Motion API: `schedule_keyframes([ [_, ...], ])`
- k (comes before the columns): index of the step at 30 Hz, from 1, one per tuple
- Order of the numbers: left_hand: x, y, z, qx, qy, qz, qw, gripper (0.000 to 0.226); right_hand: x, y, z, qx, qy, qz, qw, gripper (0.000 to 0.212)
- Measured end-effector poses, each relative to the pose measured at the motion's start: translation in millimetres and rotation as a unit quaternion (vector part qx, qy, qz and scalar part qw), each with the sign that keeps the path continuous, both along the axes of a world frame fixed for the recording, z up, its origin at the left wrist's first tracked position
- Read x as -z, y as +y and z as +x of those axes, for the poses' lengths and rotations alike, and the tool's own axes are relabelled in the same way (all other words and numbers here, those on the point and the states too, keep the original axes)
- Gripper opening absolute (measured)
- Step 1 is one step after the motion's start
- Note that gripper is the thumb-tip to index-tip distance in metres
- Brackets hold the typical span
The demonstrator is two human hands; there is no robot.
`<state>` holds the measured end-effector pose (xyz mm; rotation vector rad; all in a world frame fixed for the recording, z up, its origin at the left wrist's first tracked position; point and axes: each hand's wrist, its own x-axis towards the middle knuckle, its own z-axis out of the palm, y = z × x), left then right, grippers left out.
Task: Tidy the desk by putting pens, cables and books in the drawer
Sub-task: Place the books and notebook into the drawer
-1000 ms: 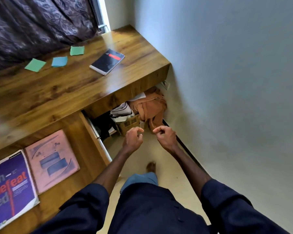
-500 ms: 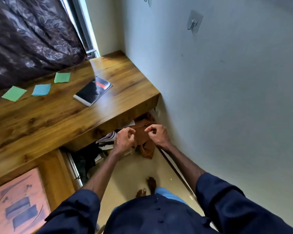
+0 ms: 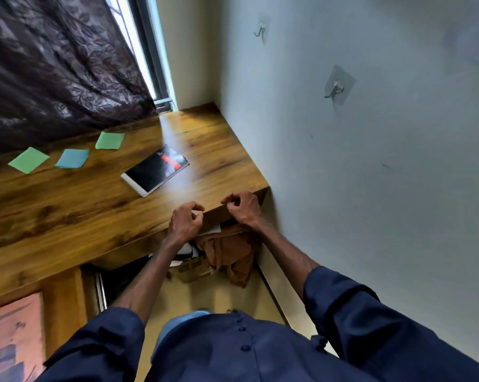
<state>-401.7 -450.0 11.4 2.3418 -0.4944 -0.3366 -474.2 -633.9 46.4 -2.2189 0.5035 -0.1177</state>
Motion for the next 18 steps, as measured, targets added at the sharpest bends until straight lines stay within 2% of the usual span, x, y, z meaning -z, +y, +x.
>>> schedule_keyframes([
  [7, 0.7, 20.3, 52.3, -0.062, 0.013, 0.019, 0.998, 0.022, 6.8, 22.6, 74.0, -0.05, 0.005, 0.011, 0.999, 0.029],
  [13, 16.3, 65.1, 119.6, -0.105, 0.06, 0.047, 0.992, 0.025, 24.9, 68.3, 148.8, -0.045, 0.021, 0.031, 0.998, 0.032],
  [18, 26.2, 107.5, 177.5, -0.112, 0.078, 0.075, 0.988, 0.023, 42.7, 111.0, 205.8, -0.057, 0.085, 0.048, 0.994, 0.039],
])
